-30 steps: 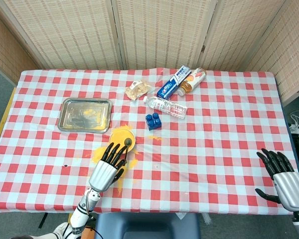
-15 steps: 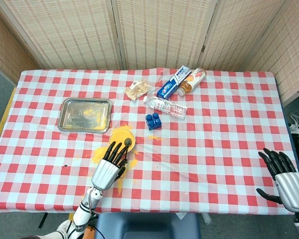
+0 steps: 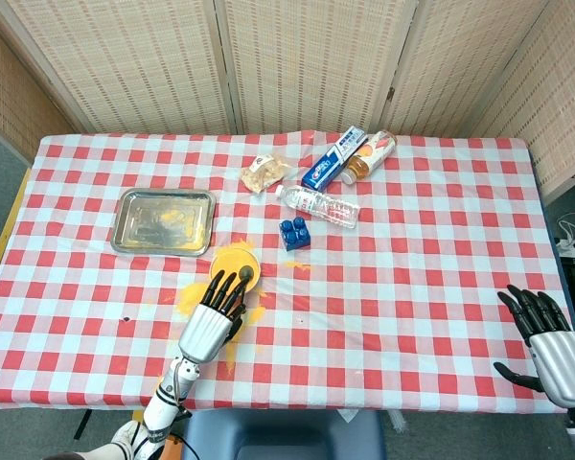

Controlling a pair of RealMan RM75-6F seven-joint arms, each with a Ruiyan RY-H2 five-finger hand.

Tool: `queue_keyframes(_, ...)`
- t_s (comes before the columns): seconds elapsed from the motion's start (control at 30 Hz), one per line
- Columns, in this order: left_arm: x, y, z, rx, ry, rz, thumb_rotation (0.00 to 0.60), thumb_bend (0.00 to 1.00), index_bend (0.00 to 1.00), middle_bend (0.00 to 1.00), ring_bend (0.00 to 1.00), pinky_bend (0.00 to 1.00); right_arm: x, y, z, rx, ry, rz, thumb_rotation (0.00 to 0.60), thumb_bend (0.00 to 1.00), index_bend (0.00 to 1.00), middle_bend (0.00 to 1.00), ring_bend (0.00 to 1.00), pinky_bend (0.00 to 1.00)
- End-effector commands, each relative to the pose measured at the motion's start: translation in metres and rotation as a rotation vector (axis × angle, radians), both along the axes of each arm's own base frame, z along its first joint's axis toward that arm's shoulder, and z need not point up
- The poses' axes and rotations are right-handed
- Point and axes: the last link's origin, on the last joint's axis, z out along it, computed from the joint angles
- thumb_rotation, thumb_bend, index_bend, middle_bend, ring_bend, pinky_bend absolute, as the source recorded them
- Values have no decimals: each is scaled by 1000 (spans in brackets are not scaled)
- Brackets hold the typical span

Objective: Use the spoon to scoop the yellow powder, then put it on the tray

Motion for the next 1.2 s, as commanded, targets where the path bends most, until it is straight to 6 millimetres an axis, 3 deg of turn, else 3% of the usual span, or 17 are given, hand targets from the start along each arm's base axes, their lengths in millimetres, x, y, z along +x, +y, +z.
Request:
queue_keyframes(0.03, 0, 1, 1, 5, -2, 0, 600, 375, 519, 127, 0, 54, 0, 0, 0, 0, 1, -1, 600, 54, 0, 0, 0, 0)
queue_keyframes(1.2, -3, 4, 3, -2, -2, 12, 600, 429, 539, 137, 0, 54, -1, -2, -2, 1, 12, -8, 600, 54, 0, 0, 0, 0)
